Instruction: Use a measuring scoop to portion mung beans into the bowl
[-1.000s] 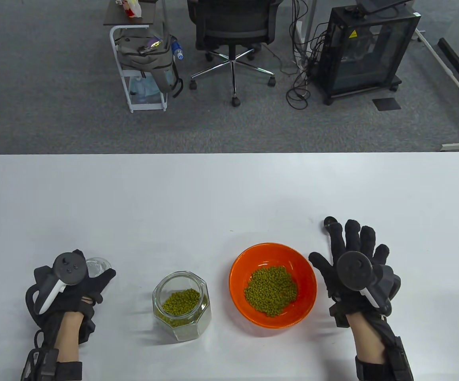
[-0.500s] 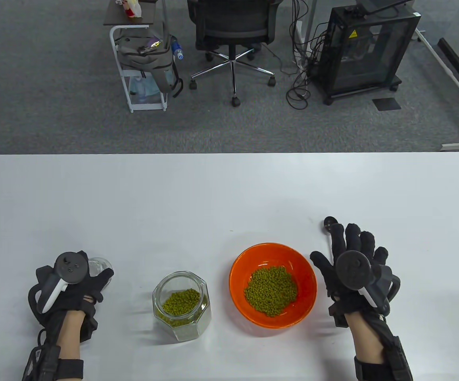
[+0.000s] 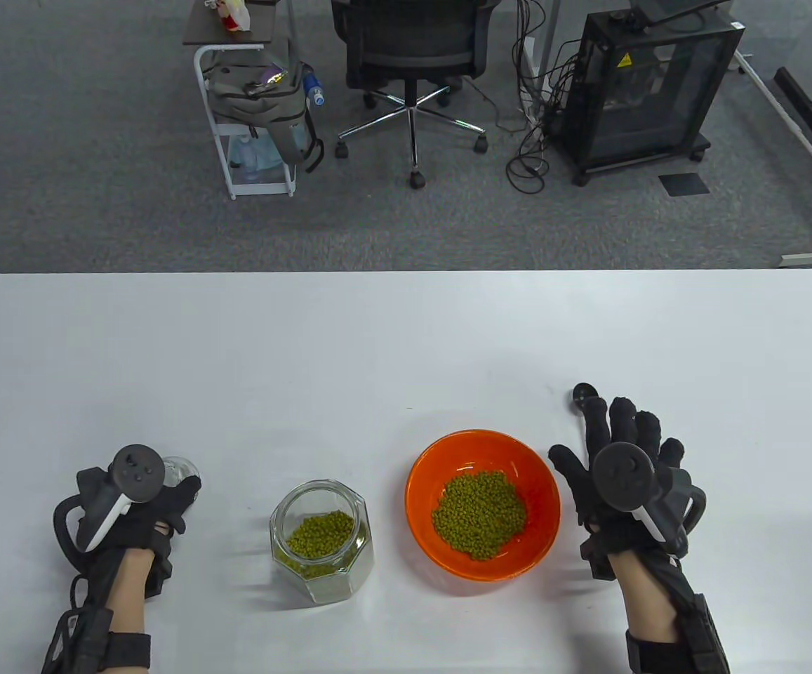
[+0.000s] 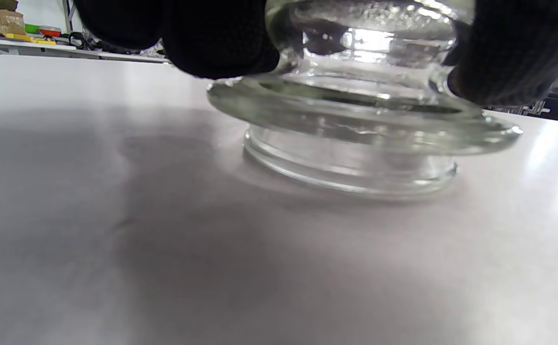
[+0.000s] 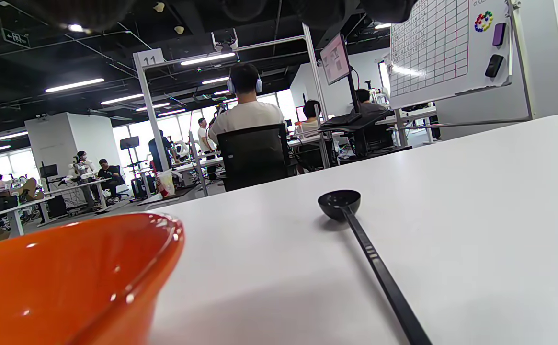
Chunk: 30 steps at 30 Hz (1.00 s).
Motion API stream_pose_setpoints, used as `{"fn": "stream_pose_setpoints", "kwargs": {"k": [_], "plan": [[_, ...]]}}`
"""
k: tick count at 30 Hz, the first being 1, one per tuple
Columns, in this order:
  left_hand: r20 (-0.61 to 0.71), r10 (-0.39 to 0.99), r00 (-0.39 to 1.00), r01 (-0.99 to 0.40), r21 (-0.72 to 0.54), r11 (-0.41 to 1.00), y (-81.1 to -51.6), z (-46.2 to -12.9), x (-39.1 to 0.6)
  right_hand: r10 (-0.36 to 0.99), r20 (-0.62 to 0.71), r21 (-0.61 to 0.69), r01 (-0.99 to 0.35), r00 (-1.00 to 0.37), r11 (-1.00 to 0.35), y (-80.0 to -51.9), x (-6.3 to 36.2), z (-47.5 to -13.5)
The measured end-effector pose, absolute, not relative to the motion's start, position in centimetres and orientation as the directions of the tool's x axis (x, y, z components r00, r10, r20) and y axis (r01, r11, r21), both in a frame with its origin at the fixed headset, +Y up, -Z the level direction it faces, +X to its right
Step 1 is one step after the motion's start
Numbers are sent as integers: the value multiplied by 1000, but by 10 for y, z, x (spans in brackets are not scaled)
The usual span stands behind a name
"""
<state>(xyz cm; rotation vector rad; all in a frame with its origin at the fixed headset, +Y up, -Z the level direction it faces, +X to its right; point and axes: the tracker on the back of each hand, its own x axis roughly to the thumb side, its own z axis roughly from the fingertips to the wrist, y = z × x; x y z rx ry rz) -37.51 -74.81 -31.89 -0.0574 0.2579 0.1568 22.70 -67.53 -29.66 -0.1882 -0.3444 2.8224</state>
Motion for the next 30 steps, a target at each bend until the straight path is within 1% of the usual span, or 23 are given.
{"fn": "stream_pose_setpoints", "kwargs": {"k": [1, 5, 11, 19, 22, 26, 30], "plan": [[-257, 144, 956, -158, -35, 987, -747, -318, -375, 302, -93, -254, -271, -949, -928, -675, 227, -297], [-243, 178, 953, -169, 60, 984, -733, -313, -373, 306, -95, -264, -272, -947, -925, -674, 228, -296], [-183, 227, 957, -197, 171, 965, -708, -300, -366, 315, -98, -270, -280, -944, -921, -674, 230, -296], [-48, 262, 964, -228, 365, 903, -666, -271, -341, 309, -94, -266, -276, -946, -924, -674, 230, -296], [15, 265, 964, -248, 411, 877, -653, -261, -329, 303, -95, -262, -270, -948, -927, -674, 230, -297], [90, 257, 962, -270, 443, 855, -642, -252, -313, 303, -99, -257, -270, -948, -928, -675, 230, -296], [183, 266, 947, -322, 477, 818, -631, -241, -298, 305, -105, -254, -271, -947, -928, -674, 231, -296]]}}
